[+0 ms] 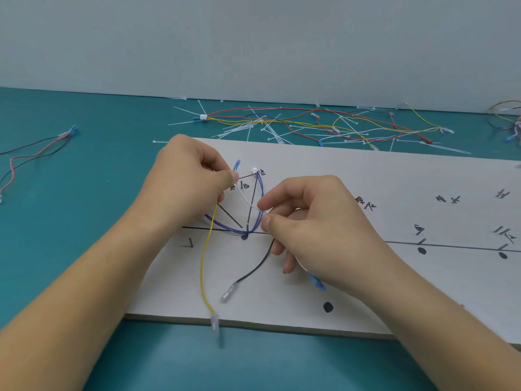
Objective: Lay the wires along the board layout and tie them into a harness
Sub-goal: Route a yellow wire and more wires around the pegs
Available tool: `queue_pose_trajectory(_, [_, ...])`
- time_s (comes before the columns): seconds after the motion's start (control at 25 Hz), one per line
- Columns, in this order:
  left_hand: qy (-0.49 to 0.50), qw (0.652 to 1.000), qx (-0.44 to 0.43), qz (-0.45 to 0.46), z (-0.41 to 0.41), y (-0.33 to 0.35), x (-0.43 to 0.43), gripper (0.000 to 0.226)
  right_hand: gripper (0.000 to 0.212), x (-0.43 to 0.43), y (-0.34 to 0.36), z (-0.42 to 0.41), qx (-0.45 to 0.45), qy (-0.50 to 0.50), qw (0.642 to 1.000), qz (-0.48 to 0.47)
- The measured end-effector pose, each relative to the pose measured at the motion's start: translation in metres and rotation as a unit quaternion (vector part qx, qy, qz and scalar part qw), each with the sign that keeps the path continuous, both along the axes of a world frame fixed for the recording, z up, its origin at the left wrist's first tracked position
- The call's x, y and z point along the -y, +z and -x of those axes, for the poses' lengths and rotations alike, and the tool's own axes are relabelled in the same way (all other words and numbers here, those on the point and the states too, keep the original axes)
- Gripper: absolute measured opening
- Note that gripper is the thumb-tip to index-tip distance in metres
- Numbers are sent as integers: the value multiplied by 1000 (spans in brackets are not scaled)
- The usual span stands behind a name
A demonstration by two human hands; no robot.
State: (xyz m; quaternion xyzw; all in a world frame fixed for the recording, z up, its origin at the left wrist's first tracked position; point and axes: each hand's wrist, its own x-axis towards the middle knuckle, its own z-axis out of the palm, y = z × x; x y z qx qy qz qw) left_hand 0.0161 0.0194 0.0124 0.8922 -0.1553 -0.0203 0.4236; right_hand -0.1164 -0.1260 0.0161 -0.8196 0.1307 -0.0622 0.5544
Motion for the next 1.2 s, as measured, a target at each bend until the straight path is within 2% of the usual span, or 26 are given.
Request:
queue_pose_trajectory(0.16, [12, 997, 59, -49, 4, -2, 7, 19, 20, 2, 0, -1, 10, -18, 999, 31])
queue_pose_trajectory(0.36, [-10, 993, 81, -82, 6, -5, 10, 14, 18, 6, 0, 0, 28, -43, 996, 70])
queue_pose_trajectory(0.52, [-29, 989, 90, -113, 5, -5, 10, 14, 16, 13, 4, 0, 83, -62, 979, 177])
queue_pose_trajectory(0.6, [-32, 988, 89, -124, 5, -5, 10, 14, 17, 19, 8, 0, 101, -75, 973, 195])
queue_pose_trajectory(0.88, [-35, 986, 71, -146, 6, -3, 7, 8, 17, 14, 5, 2, -18, 1, 971, 237])
queue_pose_trajectory(1.2, [-52, 981, 72, -172, 11, 6, 2, 10, 18, 6, 8, 7, -46, 33, 977, 203])
